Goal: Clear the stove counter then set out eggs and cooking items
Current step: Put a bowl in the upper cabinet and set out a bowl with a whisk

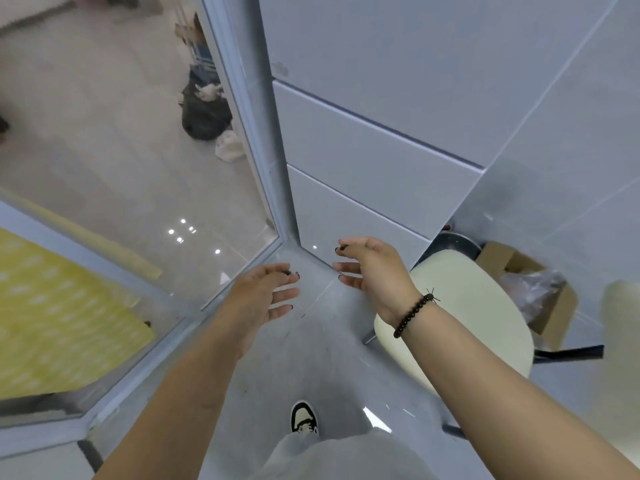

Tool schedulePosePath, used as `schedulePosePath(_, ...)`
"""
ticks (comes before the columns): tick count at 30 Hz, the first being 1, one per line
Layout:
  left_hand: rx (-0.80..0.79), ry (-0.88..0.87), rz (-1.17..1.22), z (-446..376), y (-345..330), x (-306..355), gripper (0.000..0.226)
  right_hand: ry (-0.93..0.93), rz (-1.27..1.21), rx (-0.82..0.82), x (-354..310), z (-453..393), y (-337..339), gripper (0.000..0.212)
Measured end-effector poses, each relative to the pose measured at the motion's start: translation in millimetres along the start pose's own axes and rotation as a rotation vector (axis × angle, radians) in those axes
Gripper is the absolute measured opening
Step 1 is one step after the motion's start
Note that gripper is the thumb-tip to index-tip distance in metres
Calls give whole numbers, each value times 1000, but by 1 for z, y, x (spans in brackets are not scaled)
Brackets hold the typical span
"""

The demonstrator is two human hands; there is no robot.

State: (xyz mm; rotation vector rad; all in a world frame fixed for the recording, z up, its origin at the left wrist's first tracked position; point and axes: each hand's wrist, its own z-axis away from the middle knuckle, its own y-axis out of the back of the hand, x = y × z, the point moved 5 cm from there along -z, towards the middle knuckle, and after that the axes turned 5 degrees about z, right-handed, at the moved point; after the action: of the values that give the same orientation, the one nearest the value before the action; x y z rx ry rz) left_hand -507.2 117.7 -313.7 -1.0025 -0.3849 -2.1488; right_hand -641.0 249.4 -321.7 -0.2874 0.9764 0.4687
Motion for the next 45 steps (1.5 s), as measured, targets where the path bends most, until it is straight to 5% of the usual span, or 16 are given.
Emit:
schedulePosePath(27, -222, -118, -67, -235, -12, 242, 15, 15, -82, 236, -138, -188, -61, 16)
schedulePosePath(33, -146, -353, -208, -295, -9, 293, 46, 46, -126, 379, -162, -204, -93, 14)
schedulePosePath(37, -258, -475, -297, -317, -16, 329, 53, 58, -164, 462, -173, -211, -126, 14)
schedulePosePath(45, -442, -641, -338, -333, -44, 370, 30, 129, -252, 611, -186, -200, -166, 16)
